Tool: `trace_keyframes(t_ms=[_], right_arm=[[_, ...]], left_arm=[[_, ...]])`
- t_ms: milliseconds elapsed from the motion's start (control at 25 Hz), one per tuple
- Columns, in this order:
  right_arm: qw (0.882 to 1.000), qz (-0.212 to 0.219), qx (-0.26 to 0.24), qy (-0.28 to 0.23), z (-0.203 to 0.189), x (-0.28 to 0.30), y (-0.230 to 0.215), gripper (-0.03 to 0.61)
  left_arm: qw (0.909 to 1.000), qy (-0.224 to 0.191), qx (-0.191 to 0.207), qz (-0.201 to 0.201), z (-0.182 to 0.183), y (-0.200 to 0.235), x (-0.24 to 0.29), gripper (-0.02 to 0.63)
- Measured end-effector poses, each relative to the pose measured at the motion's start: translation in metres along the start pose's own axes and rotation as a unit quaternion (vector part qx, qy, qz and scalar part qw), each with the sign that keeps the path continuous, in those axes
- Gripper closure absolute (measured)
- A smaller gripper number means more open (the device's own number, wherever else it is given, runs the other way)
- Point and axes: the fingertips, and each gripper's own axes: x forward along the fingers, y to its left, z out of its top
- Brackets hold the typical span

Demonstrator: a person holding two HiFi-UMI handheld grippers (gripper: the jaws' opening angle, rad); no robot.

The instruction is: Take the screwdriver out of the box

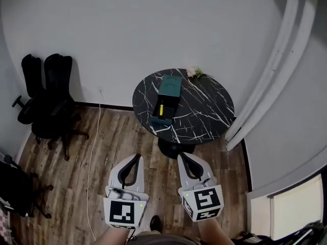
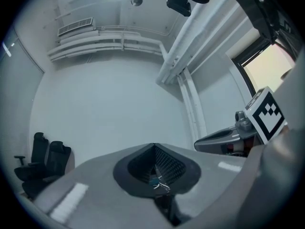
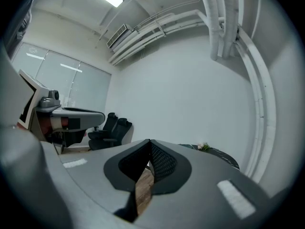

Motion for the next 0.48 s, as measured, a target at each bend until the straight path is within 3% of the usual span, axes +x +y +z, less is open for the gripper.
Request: trace_keyframes(t_ms=[240,480], right_arm=[[1.0,-0.015,-0.011,-0.01,0.019,0.044,0.002,0.552],[1.0,-0.026,-0.006,0.012,0.009,0.076,-0.004,0.552]], left_arm=[[0.9998,-0.014,-0.006,-0.015,-0.001,0.035,0.029,0.614],[0.9996,0.005,-0.016,-0.024,-0.023,0.057,0.054,0.614]])
